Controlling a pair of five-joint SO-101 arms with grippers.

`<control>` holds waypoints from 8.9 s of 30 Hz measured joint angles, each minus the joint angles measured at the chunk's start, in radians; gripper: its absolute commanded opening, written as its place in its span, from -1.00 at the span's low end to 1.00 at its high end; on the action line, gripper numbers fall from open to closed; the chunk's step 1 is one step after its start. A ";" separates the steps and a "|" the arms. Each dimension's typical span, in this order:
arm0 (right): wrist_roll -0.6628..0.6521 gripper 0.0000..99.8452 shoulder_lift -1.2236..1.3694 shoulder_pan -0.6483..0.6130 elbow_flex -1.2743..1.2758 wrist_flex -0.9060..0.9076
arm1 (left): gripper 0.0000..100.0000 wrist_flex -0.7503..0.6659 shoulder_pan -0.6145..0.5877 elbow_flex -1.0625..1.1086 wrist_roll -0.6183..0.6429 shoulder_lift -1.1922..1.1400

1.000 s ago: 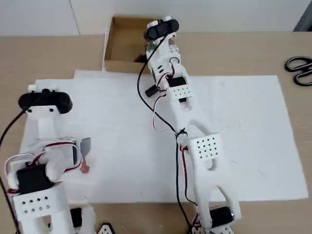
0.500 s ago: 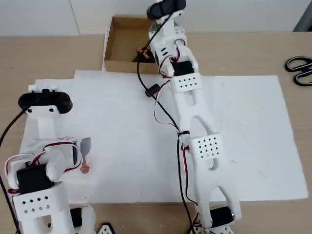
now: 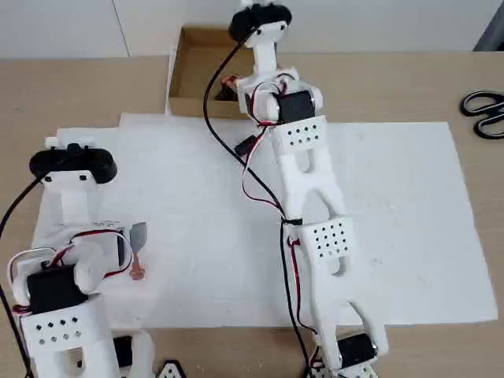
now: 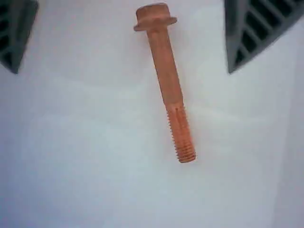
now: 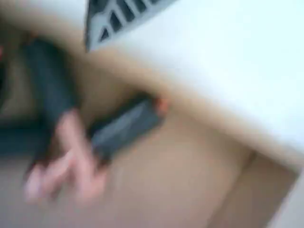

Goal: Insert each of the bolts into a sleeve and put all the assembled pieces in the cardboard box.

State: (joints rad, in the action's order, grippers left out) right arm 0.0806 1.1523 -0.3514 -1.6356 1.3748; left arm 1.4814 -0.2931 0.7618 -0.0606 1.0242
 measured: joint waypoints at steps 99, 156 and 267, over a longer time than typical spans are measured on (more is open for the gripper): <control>0.559 -0.99 -0.115 -0.061 0.637 -0.138 | -0.48 0.000 0.000 0.000 0.034 0.000; -0.104 -0.80 -0.451 0.181 1.040 0.307 | -0.48 0.000 0.000 0.000 0.034 0.000; -0.189 -0.99 -0.795 0.190 1.145 0.302 | -0.99 -0.028 0.032 -0.262 0.057 -1.091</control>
State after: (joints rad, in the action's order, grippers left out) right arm -0.1082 0.3575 -0.1611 -0.4910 1.6771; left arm 1.4538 -0.2608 0.4994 -0.0038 -0.0667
